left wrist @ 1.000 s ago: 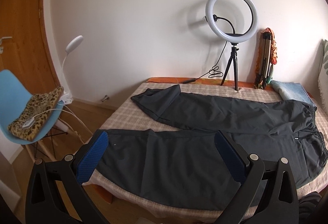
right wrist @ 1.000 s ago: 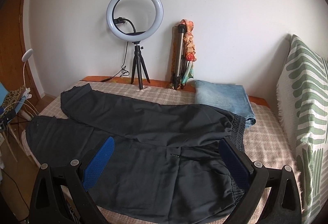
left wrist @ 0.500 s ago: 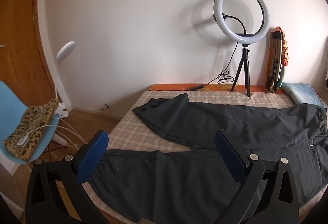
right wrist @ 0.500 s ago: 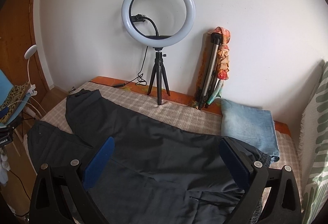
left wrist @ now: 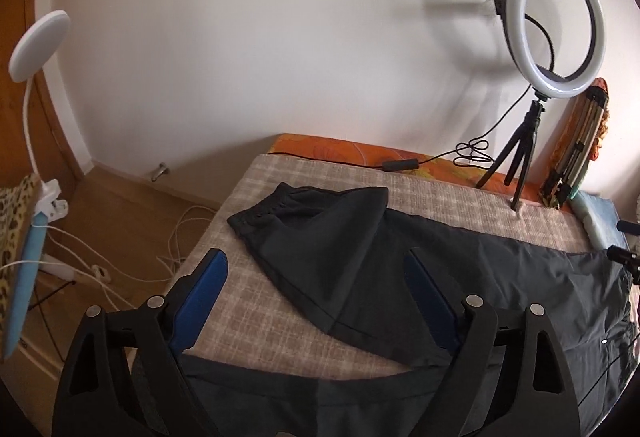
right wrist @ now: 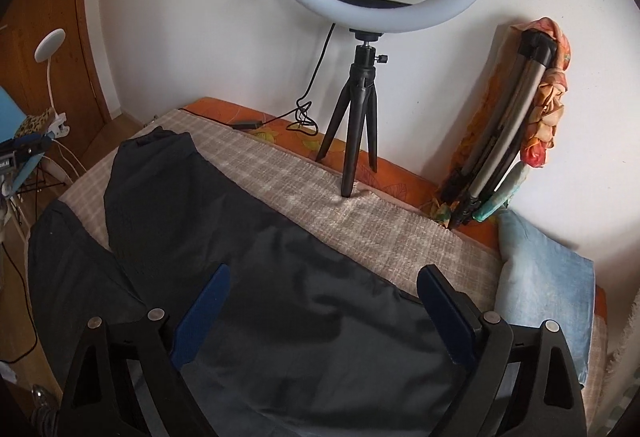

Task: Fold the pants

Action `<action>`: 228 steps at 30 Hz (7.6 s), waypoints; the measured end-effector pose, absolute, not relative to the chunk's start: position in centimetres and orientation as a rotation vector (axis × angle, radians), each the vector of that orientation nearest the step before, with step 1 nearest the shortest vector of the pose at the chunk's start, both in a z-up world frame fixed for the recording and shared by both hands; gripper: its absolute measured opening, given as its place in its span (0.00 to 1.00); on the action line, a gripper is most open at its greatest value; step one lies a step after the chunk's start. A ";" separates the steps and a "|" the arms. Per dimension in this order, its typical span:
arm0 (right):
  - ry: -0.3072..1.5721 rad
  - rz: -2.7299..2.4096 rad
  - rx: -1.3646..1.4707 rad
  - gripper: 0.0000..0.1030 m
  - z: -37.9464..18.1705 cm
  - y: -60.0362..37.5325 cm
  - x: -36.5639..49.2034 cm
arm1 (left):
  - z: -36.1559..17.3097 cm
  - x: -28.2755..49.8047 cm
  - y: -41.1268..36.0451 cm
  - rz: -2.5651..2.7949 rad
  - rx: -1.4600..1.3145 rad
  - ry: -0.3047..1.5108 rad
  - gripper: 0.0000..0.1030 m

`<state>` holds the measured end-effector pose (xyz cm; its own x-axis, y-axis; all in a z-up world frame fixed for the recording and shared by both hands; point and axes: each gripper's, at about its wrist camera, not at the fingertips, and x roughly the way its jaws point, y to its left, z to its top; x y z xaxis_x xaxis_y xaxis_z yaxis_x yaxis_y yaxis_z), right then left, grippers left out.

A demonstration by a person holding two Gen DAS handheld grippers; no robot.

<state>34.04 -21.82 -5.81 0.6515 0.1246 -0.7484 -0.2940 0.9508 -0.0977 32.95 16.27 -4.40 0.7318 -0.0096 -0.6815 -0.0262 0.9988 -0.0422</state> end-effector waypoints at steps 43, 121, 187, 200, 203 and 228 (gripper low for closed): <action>1.035 0.518 -0.294 0.38 -19.3 -22.0 45.0 | -17.3 54.2 19.0 0.136 -0.099 0.987 0.18; 0.914 0.602 -0.414 0.00 -13.9 -19.4 9.2 | -16.8 14.0 32.5 0.222 -0.553 0.744 0.04; 0.876 -0.318 0.552 0.79 -15.7 -54.4 2.0 | -13.7 26.8 -31.5 -0.889 -0.003 1.242 0.68; 0.867 -0.278 0.617 0.79 -16.7 -55.0 2.3 | -13.7 24.7 -34.1 -0.909 0.012 1.145 0.04; 0.853 -0.275 0.649 0.78 -16.7 -55.6 1.9 | -11.3 21.9 -34.7 -0.988 0.051 1.067 0.03; 0.748 -0.118 0.958 0.78 -17.6 -58.0 0.0 | -12.4 7.2 -39.6 -1.167 0.486 0.884 0.41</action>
